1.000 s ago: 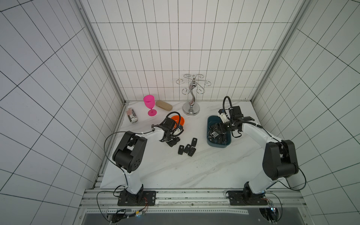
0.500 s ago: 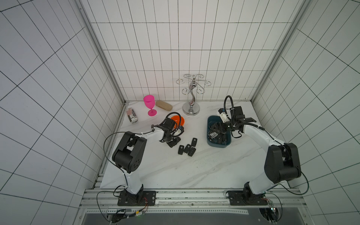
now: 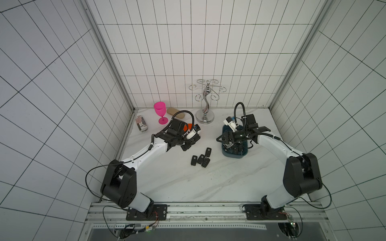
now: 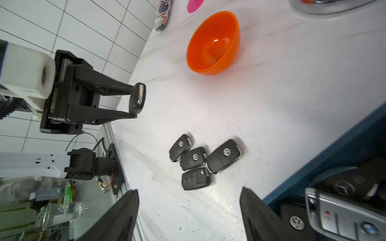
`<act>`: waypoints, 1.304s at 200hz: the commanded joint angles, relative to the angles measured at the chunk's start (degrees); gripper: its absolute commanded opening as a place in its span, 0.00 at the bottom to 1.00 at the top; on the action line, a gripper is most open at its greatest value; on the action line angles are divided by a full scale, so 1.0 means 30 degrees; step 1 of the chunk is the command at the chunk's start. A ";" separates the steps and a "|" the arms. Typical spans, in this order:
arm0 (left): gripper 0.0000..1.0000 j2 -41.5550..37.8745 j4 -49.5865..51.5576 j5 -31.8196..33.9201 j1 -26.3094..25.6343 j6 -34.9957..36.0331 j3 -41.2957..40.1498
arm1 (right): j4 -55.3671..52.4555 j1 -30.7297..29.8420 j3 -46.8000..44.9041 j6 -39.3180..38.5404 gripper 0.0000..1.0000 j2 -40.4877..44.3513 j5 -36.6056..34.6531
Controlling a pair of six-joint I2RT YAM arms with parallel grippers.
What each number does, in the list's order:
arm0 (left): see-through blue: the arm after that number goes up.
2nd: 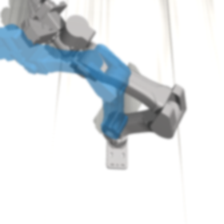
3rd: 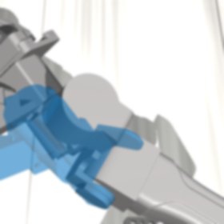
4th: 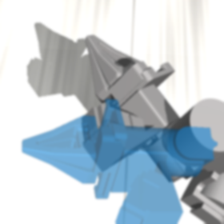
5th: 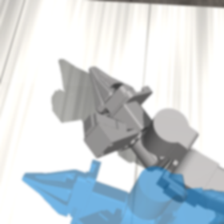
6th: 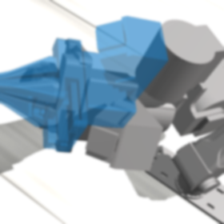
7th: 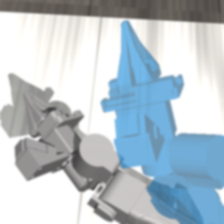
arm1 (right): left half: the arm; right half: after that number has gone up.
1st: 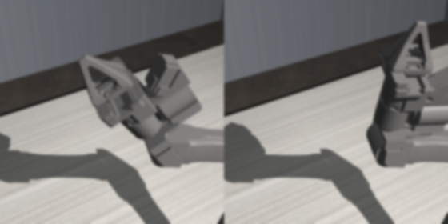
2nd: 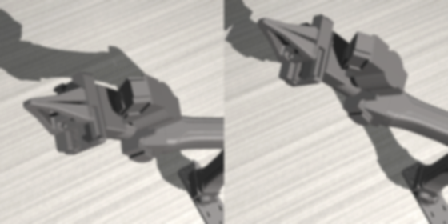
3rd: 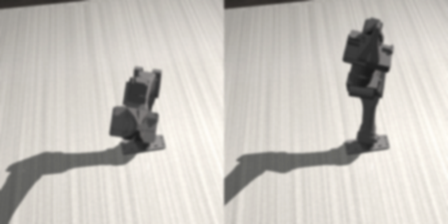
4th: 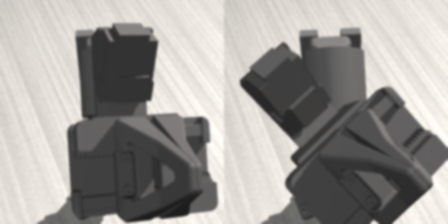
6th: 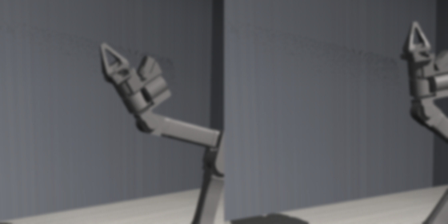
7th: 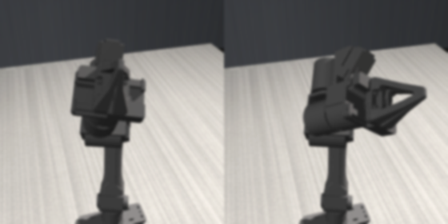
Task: Place the car key into the storage box
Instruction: Pick up the car key from the center of the board, then place the car key in the storage box.
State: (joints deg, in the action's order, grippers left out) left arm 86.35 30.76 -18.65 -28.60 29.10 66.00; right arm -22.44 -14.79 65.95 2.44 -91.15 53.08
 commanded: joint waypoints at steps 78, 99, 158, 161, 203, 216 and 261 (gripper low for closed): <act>0.20 0.1495 0.0320 0.0097 -0.1763 0.2076 0.2081 | 0.3208 -0.1370 0.0426 0.3260 0.72 -0.1400 0.4193; 0.20 0.1842 0.0118 0.0242 -0.1931 0.2018 0.2356 | 0.3209 -0.1599 0.0540 0.3318 0.70 -0.1628 0.4252; 0.20 0.2400 0.0087 0.0278 -0.2597 0.2128 0.2892 | 0.3243 -0.1747 0.0691 0.3348 0.65 -0.2097 0.4308; 0.20 0.2395 0.0087 0.0298 -0.2643 0.2149 0.2917 | 0.3232 -0.1732 0.0717 0.3370 0.65 -0.2126 0.4309; 0.20 0.2740 0.0116 0.0469 -0.3362 0.2224 0.3503 | 0.3231 -0.1837 0.0809 0.3348 0.60 -0.2347 0.4221; 0.20 0.2893 0.0106 0.0549 -0.3564 0.2249 0.3640 | 0.3149 -0.1839 0.0860 0.3320 0.56 -0.2380 0.4150; 0.21 0.3673 0.0058 0.0725 -0.4254 0.2326 0.3911 | 0.2542 -0.1867 0.1011 0.2743 0.38 -0.2334 0.4016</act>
State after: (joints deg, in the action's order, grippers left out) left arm 95.68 32.34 -15.92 -39.55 35.00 75.79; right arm -13.78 -19.64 66.11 12.40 -97.84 64.27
